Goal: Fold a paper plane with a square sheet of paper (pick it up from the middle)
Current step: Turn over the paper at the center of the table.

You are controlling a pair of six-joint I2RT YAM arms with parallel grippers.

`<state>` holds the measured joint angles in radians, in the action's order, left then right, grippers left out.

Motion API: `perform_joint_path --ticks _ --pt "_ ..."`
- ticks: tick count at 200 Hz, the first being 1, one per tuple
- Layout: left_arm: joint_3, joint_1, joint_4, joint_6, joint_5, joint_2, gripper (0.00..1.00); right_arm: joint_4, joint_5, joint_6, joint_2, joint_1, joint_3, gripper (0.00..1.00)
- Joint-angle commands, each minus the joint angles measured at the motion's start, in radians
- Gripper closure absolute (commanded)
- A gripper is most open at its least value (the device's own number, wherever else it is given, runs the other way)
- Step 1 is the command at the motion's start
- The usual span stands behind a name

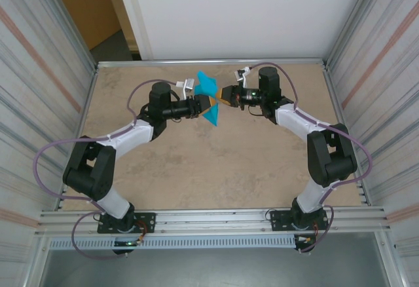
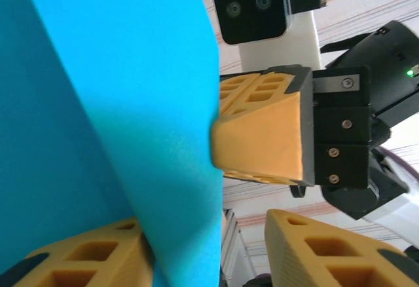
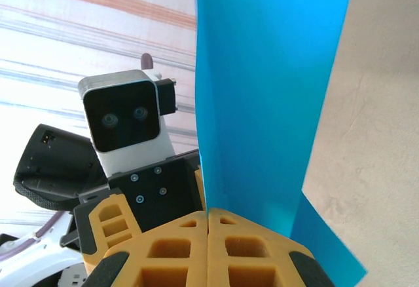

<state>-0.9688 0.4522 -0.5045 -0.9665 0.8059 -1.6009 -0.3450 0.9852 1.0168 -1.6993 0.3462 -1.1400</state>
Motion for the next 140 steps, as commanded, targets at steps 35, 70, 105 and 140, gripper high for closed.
perform_joint_path --ticks 35,70,105,140 --pt "-0.021 0.003 -0.046 -0.010 0.025 -0.014 0.65 -0.036 0.020 0.026 0.041 -0.012 0.021 0.92" --pt "-0.011 0.000 -0.069 -0.026 0.022 -0.021 0.69 -0.039 0.018 0.028 0.047 -0.018 0.028 0.89" --pt "-0.015 -0.002 -0.072 -0.031 0.027 -0.026 0.77 -0.038 0.018 0.028 0.046 -0.019 0.033 0.91" --pt "-0.017 -0.001 -0.072 -0.032 0.028 -0.035 0.83 -0.039 0.019 0.026 0.044 -0.021 0.033 0.91"
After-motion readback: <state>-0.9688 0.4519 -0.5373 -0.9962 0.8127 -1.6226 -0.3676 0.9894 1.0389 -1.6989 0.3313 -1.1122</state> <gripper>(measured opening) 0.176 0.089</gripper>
